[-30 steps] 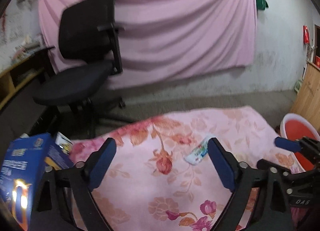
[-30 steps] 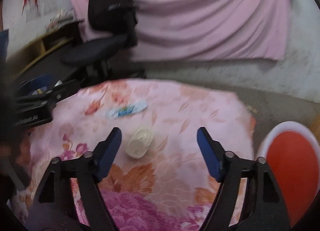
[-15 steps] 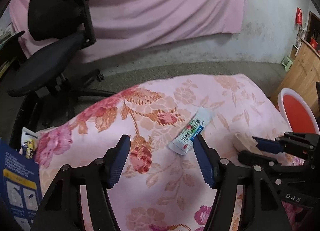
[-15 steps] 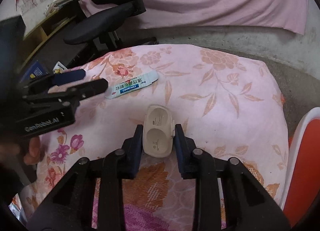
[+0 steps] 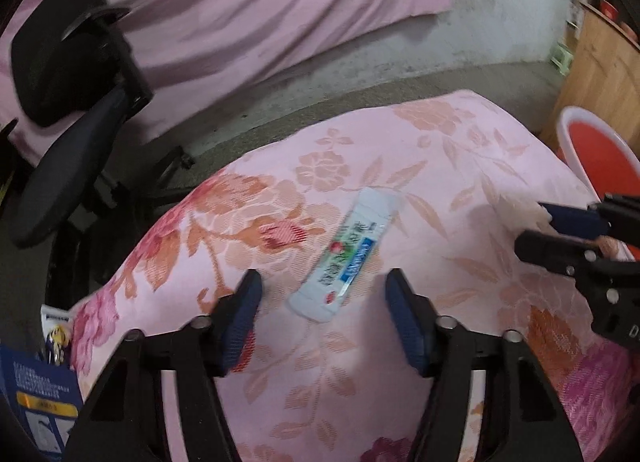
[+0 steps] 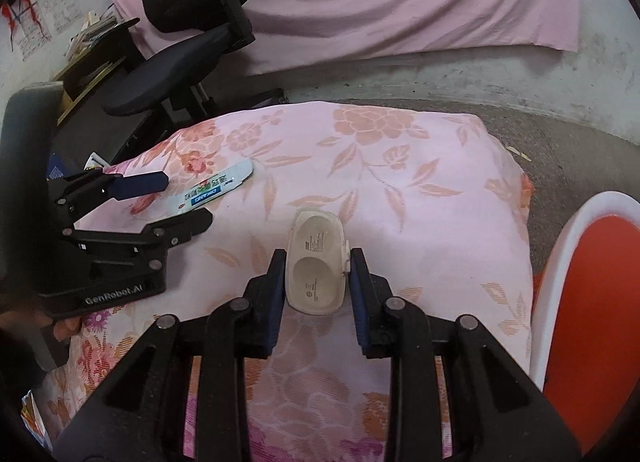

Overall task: Collect trash
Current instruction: 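Lift and carry the white case and sachet over the orange basin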

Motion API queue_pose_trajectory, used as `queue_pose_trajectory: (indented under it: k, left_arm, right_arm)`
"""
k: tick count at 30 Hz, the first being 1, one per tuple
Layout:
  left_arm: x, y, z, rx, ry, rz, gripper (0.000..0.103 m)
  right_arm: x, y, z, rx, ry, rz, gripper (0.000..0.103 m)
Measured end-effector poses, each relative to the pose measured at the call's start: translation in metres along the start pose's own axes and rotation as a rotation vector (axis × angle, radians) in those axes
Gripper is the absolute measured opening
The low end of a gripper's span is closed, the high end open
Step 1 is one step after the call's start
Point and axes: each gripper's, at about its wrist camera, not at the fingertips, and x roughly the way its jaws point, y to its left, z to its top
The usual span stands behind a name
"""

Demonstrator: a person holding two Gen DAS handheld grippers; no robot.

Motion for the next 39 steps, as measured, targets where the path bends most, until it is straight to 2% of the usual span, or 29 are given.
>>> queue_pose_trajectory:
  k: [2,4,8,12,15,19,22,26,28,33,39]
  left_arm:
    - [0.001,-0.002,0.000,0.014,0.004,-0.039,0.030]
    - [0.002,-0.004,-0.001,0.019,0.006,-0.053,0.019]
    - [0.002,-0.003,-0.002,-0.007,0.004,-0.043,0.017]
    - [-0.017,-0.004,-0.004,-0.099,-0.043,-0.075,0.016]
    - [-0.052,-0.004,-0.009,-0.193,-0.177,-0.096,0.016]
    - [-0.097,-0.015,-0.011,-0.249,-0.364,-0.093,0.017]
    - [-0.125,-0.030,-0.011,-0.233,-0.486,-0.071,0.017]
    - [-0.167,-0.056,-0.009,-0.192,-0.644,-0.083,0.017]
    - [-0.184,-0.069,-0.007,-0.169,-0.712,-0.084,0.017]
    - [-0.223,-0.102,0.000,-0.116,-0.843,-0.093,0.017]
    - [-0.244,-0.144,0.009,-0.035,-0.910,-0.118,0.017]
  right_arm:
    - [-0.001,-0.002,0.000,0.010,-0.006,-0.002,0.053]
    - [-0.002,-0.003,0.000,0.013,-0.013,-0.004,0.053]
    - [-0.006,-0.003,0.000,0.017,-0.037,-0.007,0.053]
    - [-0.016,-0.003,-0.003,0.025,-0.085,-0.004,0.053]
    - [-0.034,-0.005,-0.006,0.029,-0.175,-0.010,0.053]
    - [-0.071,-0.008,-0.017,0.028,-0.342,-0.040,0.053]
    - [-0.101,-0.012,-0.025,0.025,-0.466,-0.063,0.053]
    - [-0.153,-0.013,-0.040,0.003,-0.678,-0.116,0.053]
    - [-0.170,-0.014,-0.047,-0.001,-0.749,-0.142,0.053]
    - [-0.211,-0.027,-0.065,0.001,-0.908,-0.213,0.053]
    - [-0.243,-0.047,-0.084,0.031,-1.004,-0.284,0.053]
